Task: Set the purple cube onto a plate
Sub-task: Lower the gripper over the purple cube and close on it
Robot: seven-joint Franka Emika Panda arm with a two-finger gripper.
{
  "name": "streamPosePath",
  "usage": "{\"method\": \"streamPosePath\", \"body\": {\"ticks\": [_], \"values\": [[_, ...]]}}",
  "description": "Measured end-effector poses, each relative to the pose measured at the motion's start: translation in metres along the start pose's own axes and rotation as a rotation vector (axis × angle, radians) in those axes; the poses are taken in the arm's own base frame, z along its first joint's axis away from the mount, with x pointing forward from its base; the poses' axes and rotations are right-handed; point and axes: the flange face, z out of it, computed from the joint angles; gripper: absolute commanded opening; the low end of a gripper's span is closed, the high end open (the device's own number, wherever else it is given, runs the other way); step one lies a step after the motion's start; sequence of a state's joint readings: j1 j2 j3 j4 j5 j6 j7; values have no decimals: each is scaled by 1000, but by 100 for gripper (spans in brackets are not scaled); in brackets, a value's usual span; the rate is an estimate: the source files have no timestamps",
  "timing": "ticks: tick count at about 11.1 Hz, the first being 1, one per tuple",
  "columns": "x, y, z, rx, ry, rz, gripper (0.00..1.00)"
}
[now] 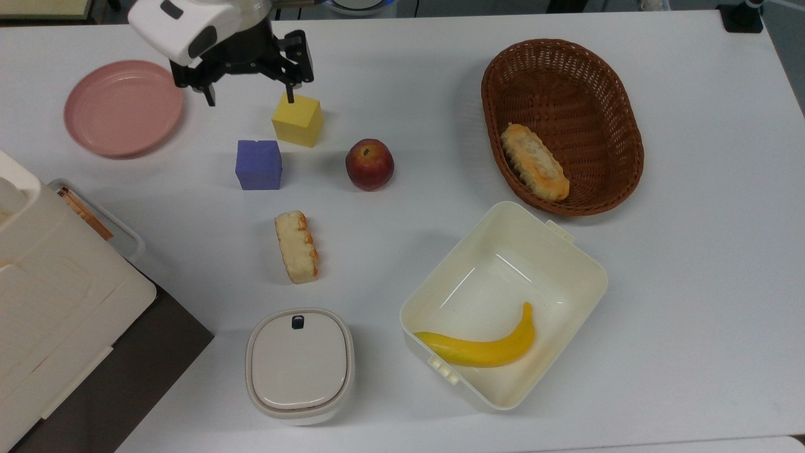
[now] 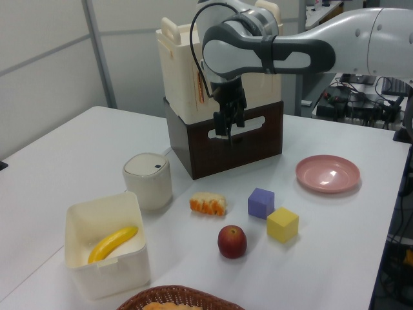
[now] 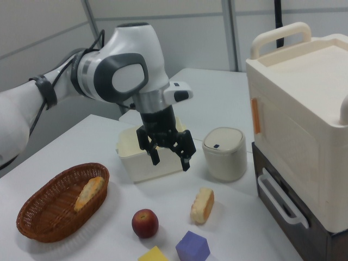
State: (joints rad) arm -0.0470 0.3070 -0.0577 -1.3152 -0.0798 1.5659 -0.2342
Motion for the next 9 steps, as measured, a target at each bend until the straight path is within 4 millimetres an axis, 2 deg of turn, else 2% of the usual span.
{"method": "streamPosePath", "body": {"ticks": [6, 9], "values": [[15, -2, 63, 45, -96, -2, 100], [12, 12, 97, 60, -158, 22, 100]]}}
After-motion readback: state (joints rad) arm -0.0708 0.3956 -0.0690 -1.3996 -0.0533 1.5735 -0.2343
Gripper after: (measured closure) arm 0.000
